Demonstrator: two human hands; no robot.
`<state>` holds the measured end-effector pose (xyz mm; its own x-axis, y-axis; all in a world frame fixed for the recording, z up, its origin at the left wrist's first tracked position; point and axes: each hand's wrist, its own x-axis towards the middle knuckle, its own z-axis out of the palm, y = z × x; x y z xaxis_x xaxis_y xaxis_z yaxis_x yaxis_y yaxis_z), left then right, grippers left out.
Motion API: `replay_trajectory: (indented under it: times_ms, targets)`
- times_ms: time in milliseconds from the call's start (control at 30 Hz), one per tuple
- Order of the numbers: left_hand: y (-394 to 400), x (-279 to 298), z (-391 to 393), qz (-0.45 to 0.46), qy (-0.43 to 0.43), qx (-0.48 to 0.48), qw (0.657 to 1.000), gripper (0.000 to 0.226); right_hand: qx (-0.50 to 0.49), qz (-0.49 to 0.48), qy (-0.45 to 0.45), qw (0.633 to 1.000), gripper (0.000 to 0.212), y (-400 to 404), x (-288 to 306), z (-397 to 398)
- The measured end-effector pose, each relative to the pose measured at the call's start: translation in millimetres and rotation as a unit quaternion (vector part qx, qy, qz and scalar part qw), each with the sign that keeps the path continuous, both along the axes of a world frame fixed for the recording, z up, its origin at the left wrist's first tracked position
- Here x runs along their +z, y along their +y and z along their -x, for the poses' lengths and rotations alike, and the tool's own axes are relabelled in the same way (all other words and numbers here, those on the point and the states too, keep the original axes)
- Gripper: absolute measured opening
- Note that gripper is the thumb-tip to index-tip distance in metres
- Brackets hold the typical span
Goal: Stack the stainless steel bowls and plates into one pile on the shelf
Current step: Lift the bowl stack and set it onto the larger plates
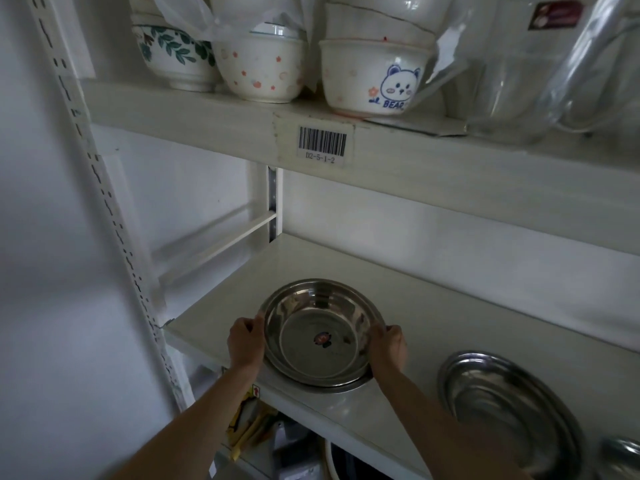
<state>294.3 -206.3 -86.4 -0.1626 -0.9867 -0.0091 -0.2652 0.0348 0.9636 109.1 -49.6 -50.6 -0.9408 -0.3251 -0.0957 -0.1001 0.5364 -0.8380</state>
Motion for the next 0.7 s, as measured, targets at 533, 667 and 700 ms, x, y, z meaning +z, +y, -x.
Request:
replay_trajectory:
  times_ms: [533,667,700]
  targets:
    - [29.8,5.9,32.2,-0.009,-0.05,-0.052,0.997,0.042,-0.07,-0.017,-0.025,0.997,0.039,66.7,-10.7,-1.9]
    - [34.1,6.6,31.0,-0.01,-0.057,-0.067,0.996,0.042,-0.066,-0.017,-0.025,0.997,0.037,68.6,-10.9,-3.7]
    - [34.4,6.3,29.7,-0.012,-0.06,-0.072,0.996,0.042,-0.063,-0.019,-0.024,0.998,0.037,68.4,-10.3,-3.9]
